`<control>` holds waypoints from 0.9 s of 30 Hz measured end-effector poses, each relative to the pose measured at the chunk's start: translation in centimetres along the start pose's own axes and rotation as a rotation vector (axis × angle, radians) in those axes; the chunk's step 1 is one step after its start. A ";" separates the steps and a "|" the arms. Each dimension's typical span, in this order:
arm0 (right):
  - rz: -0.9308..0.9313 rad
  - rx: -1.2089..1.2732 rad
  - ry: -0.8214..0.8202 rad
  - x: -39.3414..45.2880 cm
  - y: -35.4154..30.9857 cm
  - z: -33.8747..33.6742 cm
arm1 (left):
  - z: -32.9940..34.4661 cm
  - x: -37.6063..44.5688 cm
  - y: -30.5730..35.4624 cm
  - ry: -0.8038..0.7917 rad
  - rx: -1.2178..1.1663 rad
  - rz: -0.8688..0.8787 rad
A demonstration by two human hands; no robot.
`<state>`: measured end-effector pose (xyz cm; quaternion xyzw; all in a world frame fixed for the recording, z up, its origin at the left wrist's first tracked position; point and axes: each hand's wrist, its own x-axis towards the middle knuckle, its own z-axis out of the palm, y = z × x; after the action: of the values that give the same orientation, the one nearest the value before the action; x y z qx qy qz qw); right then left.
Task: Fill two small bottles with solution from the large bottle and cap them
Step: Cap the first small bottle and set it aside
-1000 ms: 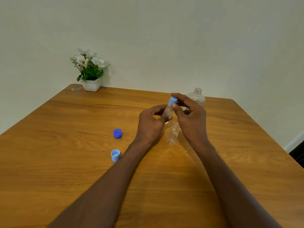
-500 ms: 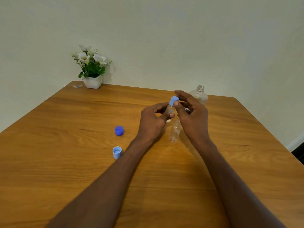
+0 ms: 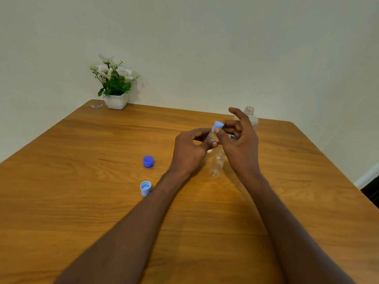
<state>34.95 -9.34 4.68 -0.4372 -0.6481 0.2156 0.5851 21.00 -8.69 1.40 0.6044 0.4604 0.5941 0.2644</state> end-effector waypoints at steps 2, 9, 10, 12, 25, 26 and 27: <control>0.012 0.025 -0.005 0.0 0.0 0.0 | -0.1 0.0 0.0 0.001 -0.004 -0.002; 0.029 0.071 -0.020 -0.1 -0.1 -0.1 | -0.1 0.0 0.0 -0.008 -0.011 -0.003; 0.022 0.058 -0.019 -0.1 -0.1 -0.1 | -0.1 0.0 -0.1 -0.008 -0.017 -0.003; 0.005 0.020 -0.006 0.0 0.0 -0.1 | -0.1 0.1 -0.1 -0.014 -0.016 0.000; 0.010 0.072 -0.014 0.1 0.0 -0.2 | -0.1 0.2 -0.1 -0.023 -0.009 -0.006; 0.007 0.065 -0.018 0.1 0.0 -0.2 | -0.1 0.2 -0.1 -0.025 -0.017 -0.004; -0.001 0.043 -0.017 0.1 0.0 -0.1 | -0.1 0.2 -0.1 -0.027 -0.022 -0.001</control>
<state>35.10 -9.24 4.76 -0.4223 -0.6486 0.2326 0.5890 20.82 -8.48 1.39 0.6090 0.4507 0.5908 0.2775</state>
